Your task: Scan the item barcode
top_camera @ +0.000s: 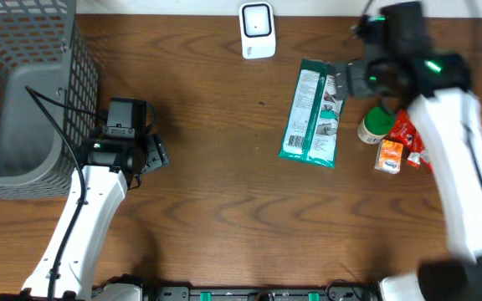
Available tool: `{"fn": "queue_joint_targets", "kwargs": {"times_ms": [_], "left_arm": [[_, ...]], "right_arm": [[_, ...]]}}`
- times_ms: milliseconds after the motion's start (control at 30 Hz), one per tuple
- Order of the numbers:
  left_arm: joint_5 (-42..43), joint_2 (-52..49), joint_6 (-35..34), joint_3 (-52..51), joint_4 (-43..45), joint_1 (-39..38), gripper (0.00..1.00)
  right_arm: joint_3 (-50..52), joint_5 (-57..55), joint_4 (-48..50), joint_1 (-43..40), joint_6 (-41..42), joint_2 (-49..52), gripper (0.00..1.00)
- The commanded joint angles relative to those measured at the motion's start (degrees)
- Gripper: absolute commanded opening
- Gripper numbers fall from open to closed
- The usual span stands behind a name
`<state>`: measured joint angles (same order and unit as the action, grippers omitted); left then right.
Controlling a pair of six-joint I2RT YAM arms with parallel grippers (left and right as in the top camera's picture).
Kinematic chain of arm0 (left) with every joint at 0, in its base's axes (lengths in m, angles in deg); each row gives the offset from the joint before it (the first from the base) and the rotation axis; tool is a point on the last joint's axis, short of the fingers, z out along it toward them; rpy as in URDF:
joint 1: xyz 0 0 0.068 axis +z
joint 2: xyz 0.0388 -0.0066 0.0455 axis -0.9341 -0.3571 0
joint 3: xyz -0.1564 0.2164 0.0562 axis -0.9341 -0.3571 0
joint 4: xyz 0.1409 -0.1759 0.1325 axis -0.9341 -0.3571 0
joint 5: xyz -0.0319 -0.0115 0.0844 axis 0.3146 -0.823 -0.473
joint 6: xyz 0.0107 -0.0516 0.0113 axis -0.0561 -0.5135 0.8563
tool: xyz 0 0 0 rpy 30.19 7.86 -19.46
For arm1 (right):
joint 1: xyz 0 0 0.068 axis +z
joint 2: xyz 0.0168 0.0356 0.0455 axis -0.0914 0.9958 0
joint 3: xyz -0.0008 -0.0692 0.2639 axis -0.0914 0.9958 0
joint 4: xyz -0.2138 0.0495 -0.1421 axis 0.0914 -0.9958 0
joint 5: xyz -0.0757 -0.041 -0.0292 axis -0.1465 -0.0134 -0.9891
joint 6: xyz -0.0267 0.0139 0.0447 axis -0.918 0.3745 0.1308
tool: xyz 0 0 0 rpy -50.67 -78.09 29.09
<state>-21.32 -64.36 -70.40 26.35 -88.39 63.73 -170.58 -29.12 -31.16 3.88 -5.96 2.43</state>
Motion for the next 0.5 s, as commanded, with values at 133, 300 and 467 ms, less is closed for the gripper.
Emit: {"fn": "queue_joint_targets", "kwargs": {"times_ms": [133,300,467], "left_arm": [[-0.5,0.1,0.2,-0.2,0.0,0.3,0.84],[-0.5,0.1,0.2,-0.2,0.0,0.3,0.84],[-0.5,0.1,0.2,-0.2,0.0,0.3,0.84]], "right_arm": [[-0.8,-3.8,-0.1,-0.1,0.1,-22.2,0.99],[1.1,-4.7,0.1,0.0,-0.3,-30.8,0.99],[9.6,-5.2,0.5,-0.1,-0.3,-42.4,0.99]]}}
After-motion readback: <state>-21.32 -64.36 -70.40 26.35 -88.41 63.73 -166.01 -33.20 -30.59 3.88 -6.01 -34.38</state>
